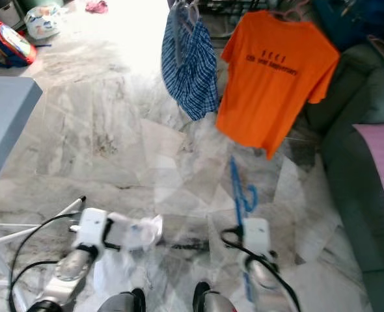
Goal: Hang hanger
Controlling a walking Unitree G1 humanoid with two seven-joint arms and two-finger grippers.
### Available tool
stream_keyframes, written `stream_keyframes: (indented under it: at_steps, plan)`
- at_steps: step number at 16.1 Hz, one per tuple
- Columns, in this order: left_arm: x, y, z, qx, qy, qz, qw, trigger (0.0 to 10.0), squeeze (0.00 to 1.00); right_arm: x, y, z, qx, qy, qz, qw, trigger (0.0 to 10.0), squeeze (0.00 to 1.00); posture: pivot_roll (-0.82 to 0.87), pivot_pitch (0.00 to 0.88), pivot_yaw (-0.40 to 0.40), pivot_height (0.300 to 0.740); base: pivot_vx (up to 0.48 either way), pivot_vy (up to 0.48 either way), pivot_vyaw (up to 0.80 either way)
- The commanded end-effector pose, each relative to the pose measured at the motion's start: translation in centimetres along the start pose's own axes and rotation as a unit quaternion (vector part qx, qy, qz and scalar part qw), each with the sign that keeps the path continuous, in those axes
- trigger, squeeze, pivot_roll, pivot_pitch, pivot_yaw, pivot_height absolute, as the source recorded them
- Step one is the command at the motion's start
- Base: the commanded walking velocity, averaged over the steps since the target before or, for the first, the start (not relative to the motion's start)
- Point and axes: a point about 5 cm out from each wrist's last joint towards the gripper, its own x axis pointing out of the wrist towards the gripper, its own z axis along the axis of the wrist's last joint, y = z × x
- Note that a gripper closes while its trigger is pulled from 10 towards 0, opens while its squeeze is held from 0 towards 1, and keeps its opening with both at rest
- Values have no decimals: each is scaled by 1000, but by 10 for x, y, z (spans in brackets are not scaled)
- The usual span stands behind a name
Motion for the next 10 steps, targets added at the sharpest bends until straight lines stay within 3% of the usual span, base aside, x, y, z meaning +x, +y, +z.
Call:
stream_keyframes:
  at_steps: [1,6,7,9,10]
  plan:
    - [1,-2,4,0,-17,-5,1000,10000,0,0,-2,4,-7,-9,-3,1000,10000,0,93,222,-1,740,0,0,0]
    - [5,-4,16,-8,-38,-17,999,10000,0,2,1,13,-24,-25,-3,999,10000,0,92,222,-4,740,0,0,0]
    - [7,-9,23,-25,-57,-42,997,10000,0,2,3,24,-38,-54,-4,998,10000,0,93,227,-7,740,0,0,0]
    - [10,-16,40,-16,-102,-69,992,10000,0,0,3,45,-58,-113,-16,992,10000,0,93,229,-7,740,0,0,0]
    - [17,-19,61,-10,-133,-66,989,10000,0,-1,-2,62,-69,-155,-38,985,10000,0,90,229,-4,740,0,0,0]
